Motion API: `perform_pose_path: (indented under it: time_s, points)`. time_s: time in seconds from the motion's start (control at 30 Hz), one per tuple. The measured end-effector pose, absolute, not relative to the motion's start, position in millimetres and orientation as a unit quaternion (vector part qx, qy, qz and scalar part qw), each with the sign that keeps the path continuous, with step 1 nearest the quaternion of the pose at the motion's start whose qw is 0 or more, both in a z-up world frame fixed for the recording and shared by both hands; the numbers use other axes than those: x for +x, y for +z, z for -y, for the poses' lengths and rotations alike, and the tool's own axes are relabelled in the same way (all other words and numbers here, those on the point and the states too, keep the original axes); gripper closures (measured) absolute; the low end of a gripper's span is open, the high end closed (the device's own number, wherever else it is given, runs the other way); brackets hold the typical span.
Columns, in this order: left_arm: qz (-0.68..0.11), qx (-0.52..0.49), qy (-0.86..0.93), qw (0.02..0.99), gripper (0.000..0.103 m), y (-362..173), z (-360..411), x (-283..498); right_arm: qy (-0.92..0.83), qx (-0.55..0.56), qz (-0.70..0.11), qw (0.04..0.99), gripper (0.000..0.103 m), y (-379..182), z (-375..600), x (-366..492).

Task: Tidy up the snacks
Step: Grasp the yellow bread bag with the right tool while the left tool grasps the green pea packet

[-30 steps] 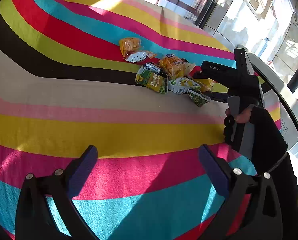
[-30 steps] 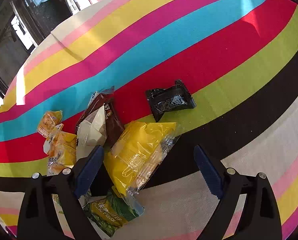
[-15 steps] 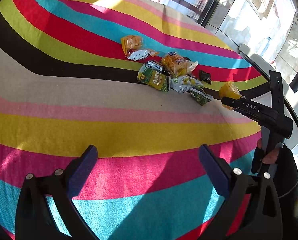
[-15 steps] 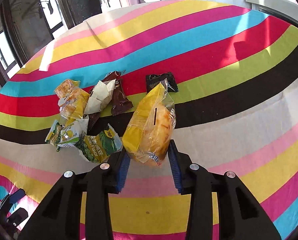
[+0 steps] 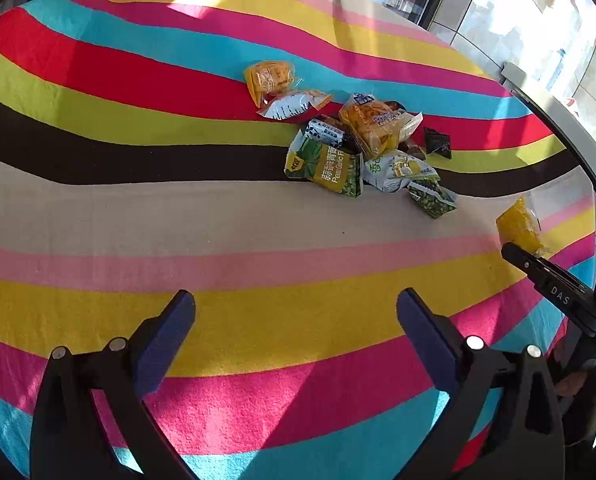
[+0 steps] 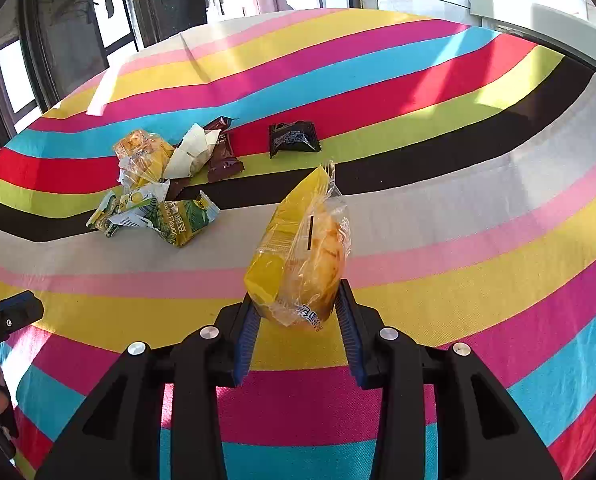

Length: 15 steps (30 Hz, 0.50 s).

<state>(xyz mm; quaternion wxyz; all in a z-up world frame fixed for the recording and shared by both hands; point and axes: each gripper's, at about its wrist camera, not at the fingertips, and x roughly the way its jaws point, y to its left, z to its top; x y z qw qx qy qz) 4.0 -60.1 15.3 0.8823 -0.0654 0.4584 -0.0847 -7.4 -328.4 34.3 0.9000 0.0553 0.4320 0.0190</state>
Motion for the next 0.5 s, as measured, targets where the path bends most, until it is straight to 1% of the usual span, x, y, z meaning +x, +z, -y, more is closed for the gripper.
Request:
perform_pose_path:
  time_s: [0.23, 0.4, 0.43, 0.47, 0.5]
  points:
    - [-0.464, 0.021, -0.059, 0.884, 0.002, 1, 93, 77, 0.015, 0.086, -0.426, 0.901, 0.065, 33, 336, -9]
    - [-0.466, 0.038, -0.066, 0.881, 0.002, -2, 101, 108, 0.022, 0.1, -0.425, 0.899, 0.065, 32, 340, -9]
    - [-0.463, 0.037, -0.068, 0.883, 0.007, -2, 100, 109, 0.023, 0.104, -0.424, 0.899, 0.065, 32, 341, -10]
    - [-0.454, 0.04, -0.069, 0.887, 0.016, 0, 99, 108, 0.024, 0.107, -0.423, 0.899, 0.065, 33, 342, -10]
    - [-0.442, 0.039, -0.082, 0.892, 0.043, 2, 99, 103, 0.024, 0.109, -0.422, 0.9, 0.065, 33, 342, -10]
